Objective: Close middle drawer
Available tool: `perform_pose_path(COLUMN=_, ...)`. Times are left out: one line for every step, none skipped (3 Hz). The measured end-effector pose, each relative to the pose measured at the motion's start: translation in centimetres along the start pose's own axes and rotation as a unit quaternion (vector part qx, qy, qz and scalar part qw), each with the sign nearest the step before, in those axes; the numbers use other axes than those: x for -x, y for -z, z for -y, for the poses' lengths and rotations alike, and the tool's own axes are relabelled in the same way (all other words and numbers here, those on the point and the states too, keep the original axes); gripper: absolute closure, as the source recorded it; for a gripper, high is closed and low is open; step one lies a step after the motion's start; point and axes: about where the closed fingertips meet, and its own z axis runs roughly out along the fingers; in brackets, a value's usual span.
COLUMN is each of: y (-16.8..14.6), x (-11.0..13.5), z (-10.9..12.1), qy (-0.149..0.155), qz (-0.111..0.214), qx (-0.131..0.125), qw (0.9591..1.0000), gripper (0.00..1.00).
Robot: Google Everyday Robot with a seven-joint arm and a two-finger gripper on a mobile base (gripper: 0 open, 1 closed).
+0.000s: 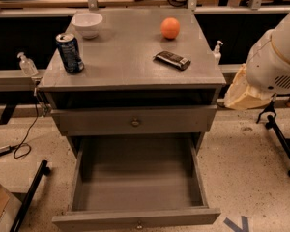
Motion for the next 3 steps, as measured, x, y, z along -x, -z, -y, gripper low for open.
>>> perform_pose_path(y=-3.0, x=1.4, z=-2.5, qy=0.018, qz=0.016, qx=0.025, qw=0.9994, gripper=1.00)
perform_pose_path(y=-7.8, x=1.9, z=-6.2, qy=0.010, qz=0.030, qx=0.055, qw=0.9980, gripper=1.00)
perform_pose_path(y=-13.2, x=2.2, z=-9.0, qy=0.002, qz=0.049, qx=0.089, qw=0.9948, gripper=1.00)
